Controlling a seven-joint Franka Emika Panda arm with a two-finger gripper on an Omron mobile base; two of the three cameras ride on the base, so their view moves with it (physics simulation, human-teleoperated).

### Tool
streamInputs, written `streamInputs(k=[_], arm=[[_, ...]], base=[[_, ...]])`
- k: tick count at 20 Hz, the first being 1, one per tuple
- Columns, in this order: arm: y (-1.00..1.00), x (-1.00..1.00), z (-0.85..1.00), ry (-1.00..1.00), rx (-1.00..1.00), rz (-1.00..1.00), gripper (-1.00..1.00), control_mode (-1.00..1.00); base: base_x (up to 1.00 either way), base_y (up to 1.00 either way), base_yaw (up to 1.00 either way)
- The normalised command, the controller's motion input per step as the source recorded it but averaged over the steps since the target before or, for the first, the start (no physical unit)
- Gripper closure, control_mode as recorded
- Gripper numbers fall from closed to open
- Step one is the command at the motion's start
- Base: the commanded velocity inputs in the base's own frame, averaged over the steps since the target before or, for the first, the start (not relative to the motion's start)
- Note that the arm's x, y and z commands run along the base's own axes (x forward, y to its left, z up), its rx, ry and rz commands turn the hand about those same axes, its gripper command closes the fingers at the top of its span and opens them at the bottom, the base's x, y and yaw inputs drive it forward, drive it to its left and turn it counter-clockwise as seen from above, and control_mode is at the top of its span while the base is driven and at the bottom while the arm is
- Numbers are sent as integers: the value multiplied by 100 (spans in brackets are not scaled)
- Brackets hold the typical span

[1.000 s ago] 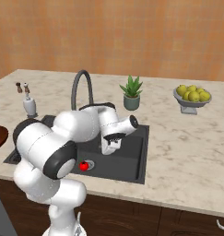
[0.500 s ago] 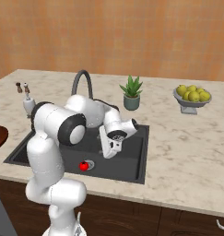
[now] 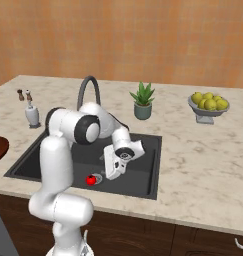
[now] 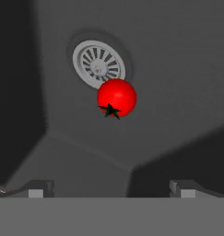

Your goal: Pick the tomato from the sink and place it in the bowl. Then pick the bowl and place it in the microwave. Then close the microwave door and press the start button.

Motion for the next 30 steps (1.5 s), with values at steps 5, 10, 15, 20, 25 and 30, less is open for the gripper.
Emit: streamInputs(k=[5,10,15,20,25,30], arm=[[26,0,-24,5,0,1,-100,-100],[14,0,-30,9,1,4,-100,-100],[0,0,-23,10,0,0,-100,-100],[2,2,-28,12,0,0,-100,-100],[1,4,-36,15,0,-1,-100,-100],[3,1,-20,6,5,-3,-100,-100]], base=[[0,0,0],[0,0,0],[0,0,0],[0,0,0],[0,0,0],[0,0,0]])
